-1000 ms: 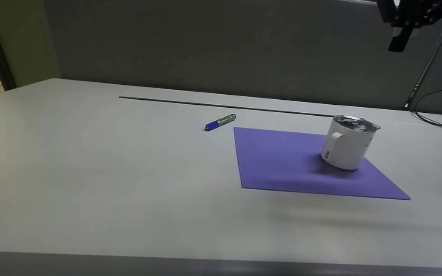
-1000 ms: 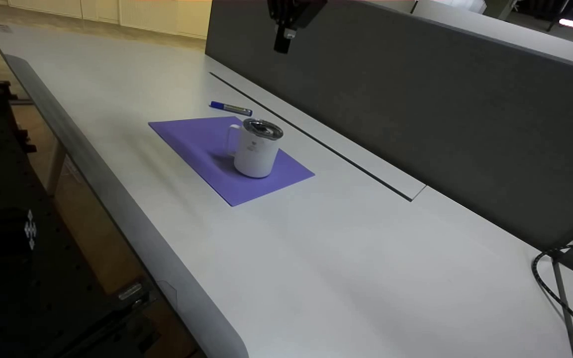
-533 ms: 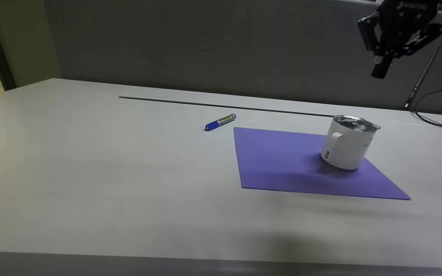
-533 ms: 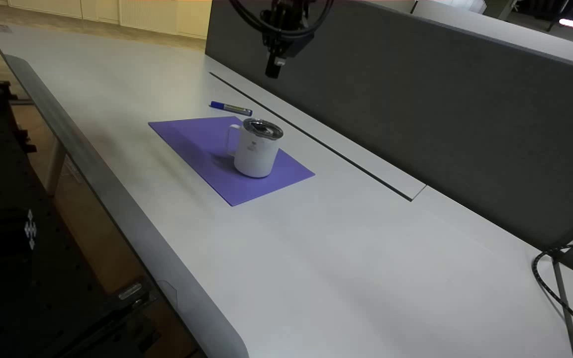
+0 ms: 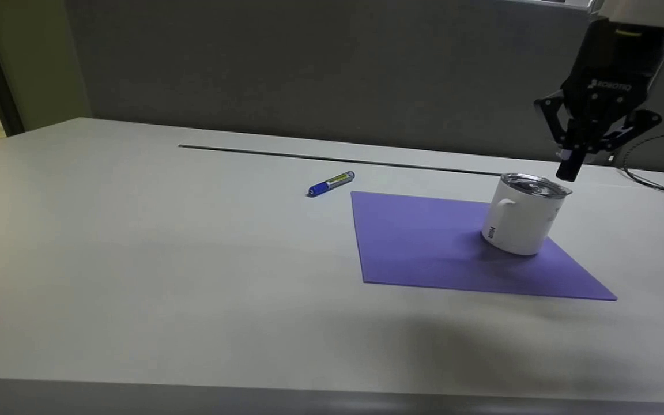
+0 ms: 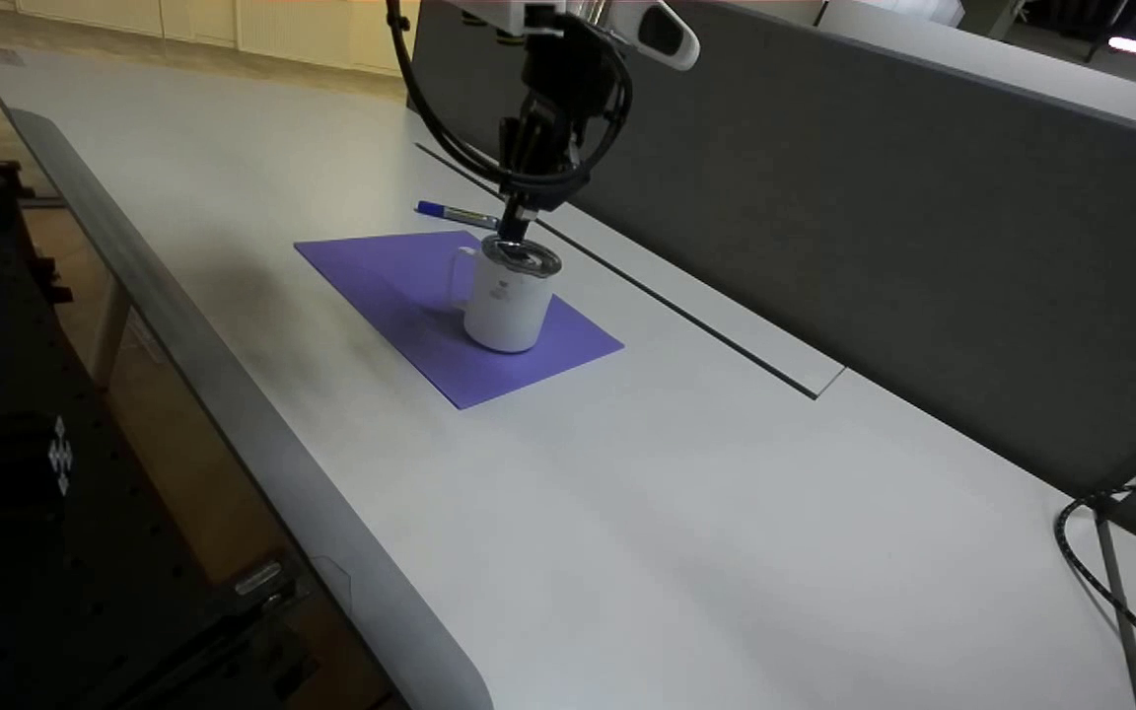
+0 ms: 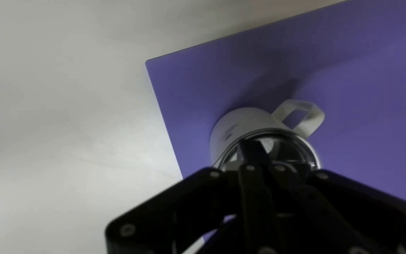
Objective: Open the sliding lid on the travel mug
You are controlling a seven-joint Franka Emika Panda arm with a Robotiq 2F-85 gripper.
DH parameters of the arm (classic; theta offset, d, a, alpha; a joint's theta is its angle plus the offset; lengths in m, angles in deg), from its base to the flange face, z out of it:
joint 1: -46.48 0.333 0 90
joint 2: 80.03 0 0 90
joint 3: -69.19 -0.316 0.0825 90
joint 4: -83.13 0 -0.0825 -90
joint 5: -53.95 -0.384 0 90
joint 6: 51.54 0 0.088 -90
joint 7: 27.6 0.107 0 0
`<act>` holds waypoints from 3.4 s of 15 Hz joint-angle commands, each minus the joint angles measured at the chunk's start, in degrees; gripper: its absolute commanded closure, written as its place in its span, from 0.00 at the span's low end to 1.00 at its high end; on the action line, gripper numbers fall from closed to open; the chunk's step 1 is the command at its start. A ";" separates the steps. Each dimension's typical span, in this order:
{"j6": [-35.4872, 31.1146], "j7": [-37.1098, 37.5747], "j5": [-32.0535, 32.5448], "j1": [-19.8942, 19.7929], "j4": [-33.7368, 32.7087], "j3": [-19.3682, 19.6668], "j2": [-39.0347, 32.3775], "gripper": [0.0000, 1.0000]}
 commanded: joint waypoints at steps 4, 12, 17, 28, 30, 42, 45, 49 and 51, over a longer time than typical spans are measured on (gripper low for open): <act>-9.60 -2.60 -2.91 -0.63 -0.28 -0.85 -3.49 1.00; -9.11 0.04 -1.12 1.12 -1.90 -0.74 -3.69 1.00; -8.93 -0.27 -2.81 1.08 -1.63 -1.57 -3.99 1.00; -12.65 -1.26 -9.10 0.54 -0.16 -3.79 -5.35 1.00; -14.14 -2.64 -10.72 -0.11 0.03 -4.72 -5.79 1.00; -12.43 -0.51 -6.22 0.69 0.54 -2.16 -5.57 1.00; -10.98 0.20 -4.05 0.96 0.59 -0.98 -5.04 1.00; -10.26 -0.02 -3.36 0.74 0.43 -0.81 -4.73 1.00; -10.43 -0.66 -4.83 0.32 -0.09 -1.50 -4.61 1.00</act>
